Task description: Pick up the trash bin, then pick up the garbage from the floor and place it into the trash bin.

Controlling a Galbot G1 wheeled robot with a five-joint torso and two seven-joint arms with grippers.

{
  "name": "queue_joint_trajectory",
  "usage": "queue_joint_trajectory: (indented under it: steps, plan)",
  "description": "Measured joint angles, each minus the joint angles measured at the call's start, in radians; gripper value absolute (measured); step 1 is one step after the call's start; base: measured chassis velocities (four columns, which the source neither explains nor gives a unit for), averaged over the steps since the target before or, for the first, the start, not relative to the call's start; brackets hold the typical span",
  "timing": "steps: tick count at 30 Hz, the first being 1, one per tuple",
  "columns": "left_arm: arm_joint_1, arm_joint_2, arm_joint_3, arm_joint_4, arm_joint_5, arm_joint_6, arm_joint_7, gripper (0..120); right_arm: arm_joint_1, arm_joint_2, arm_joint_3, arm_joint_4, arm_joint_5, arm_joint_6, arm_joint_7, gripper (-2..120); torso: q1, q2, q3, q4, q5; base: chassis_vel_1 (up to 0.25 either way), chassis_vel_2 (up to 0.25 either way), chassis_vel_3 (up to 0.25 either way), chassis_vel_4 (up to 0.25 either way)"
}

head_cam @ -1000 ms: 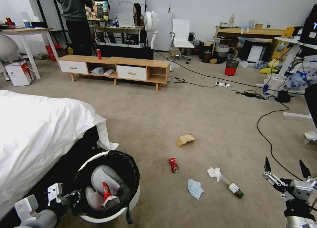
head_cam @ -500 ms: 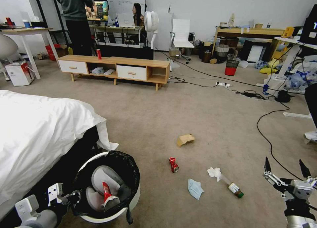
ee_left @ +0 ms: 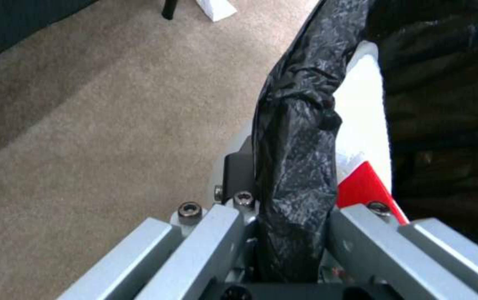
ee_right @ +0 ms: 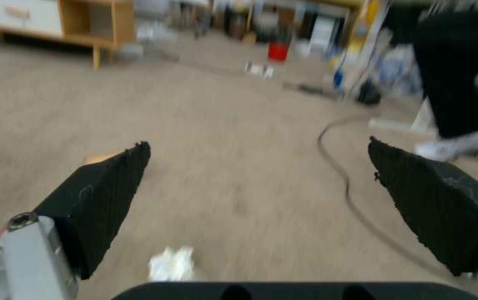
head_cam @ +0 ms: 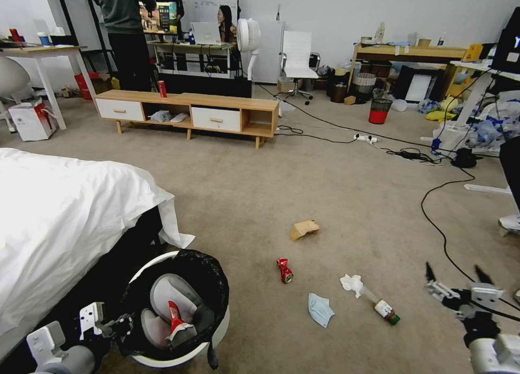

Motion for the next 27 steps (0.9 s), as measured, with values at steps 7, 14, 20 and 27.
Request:
queue_joint_trajectory:
  steps: [7, 14, 20, 27]
  plan:
    - [0.006, -0.014, -0.002, -0.01, 0.007, 0.0, 0.002, 1, 0.046, -0.07, -0.07, 0.063, 0.14, -0.229, 0.045, 100, 0.0, 0.0, 0.0, 0.0, -0.0001, 0.0, 0.0, 0.0, 0.0]
    - [0.007, -0.022, -0.005, -0.013, 0.011, 0.0, 0.004, 1, 0.098, -0.111, -0.091, 0.092, 0.28, -0.48, 0.031, 100, 0.0, 0.0, 0.0, 0.0001, -0.0002, 0.0, 0.0, 0.0, 0.0]
    - [0.008, -0.036, -0.005, -0.013, 0.023, 0.0, 0.009, 1, 0.143, -0.13, -0.101, 0.033, 0.292, -0.637, -0.059, 100, 0.0, 0.0, 0.0, 0.0001, -0.0003, 0.0, 0.0, 0.0, 0.0]
    - [0.008, -0.041, -0.004, -0.007, 0.037, 0.0, 0.017, 1, 0.173, -0.135, -0.132, -0.072, 0.188, -0.659, -0.169, 100, 0.0, 0.0, 0.0, 0.0, -0.0001, 0.0, 0.0, 0.0, 0.0]
